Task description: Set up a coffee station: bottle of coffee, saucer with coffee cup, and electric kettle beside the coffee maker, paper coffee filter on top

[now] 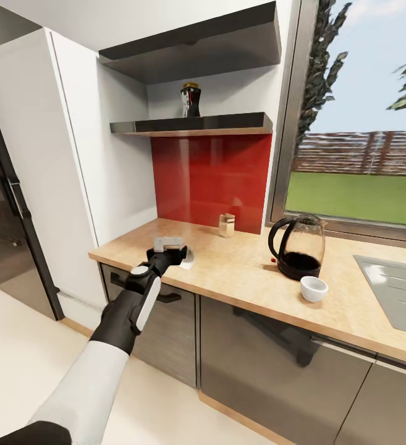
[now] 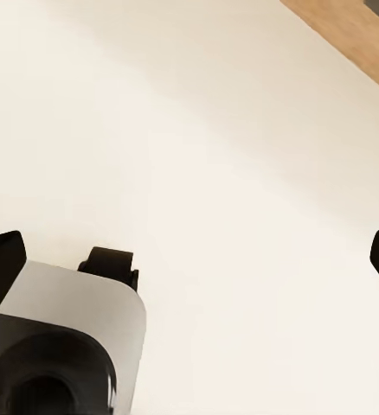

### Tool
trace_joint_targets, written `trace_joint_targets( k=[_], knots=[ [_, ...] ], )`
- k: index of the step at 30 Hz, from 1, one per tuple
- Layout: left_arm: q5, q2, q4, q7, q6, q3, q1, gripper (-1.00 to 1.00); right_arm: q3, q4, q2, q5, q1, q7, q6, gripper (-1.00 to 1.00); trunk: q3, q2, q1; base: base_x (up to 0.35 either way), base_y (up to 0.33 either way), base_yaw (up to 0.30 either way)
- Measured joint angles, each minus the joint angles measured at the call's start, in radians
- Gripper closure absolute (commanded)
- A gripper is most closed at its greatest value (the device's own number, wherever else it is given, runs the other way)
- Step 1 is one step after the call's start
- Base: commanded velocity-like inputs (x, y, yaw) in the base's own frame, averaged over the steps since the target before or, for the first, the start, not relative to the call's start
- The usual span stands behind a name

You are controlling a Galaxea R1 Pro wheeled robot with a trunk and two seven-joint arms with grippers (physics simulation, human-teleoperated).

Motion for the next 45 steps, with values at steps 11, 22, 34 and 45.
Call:
trace_joint_targets(
  k=[11, 22, 34, 45],
  knots=[
    [-0.004, 0.000, 0.075, 0.001, -0.028, -0.074, -0.002, -1.00, 0.000, 0.002, 0.000, 0.004, 0.000, 0.000, -0.004, -1.00, 0.000, 0.000, 0.000, 0.024, -0.021, 0.000],
    [-0.004, 0.000, 0.142, 0.001, -0.093, -0.078, -0.002, -1.00, 0.000, 0.002, 0.000, 0.005, 0.000, 0.000, -0.004, -1.00, 0.000, 0.000, 0.000, 0.102, -0.023, 0.000],
    [-0.004, 0.000, 0.148, 0.001, -0.101, -0.073, -0.002, -1.00, 0.000, 0.002, 0.000, 0.005, 0.000, 0.000, -0.003, -1.00, 0.000, 0.000, 0.000, 0.091, -0.049, 0.000],
    [-0.003, 0.000, 0.177, 0.001, -0.103, -0.073, -0.002, -1.00, 0.000, 0.002, 0.000, 0.005, 0.000, -0.001, -0.003, -1.00, 0.000, 0.000, 0.000, 0.002, -0.025, 0.000]
  ],
)
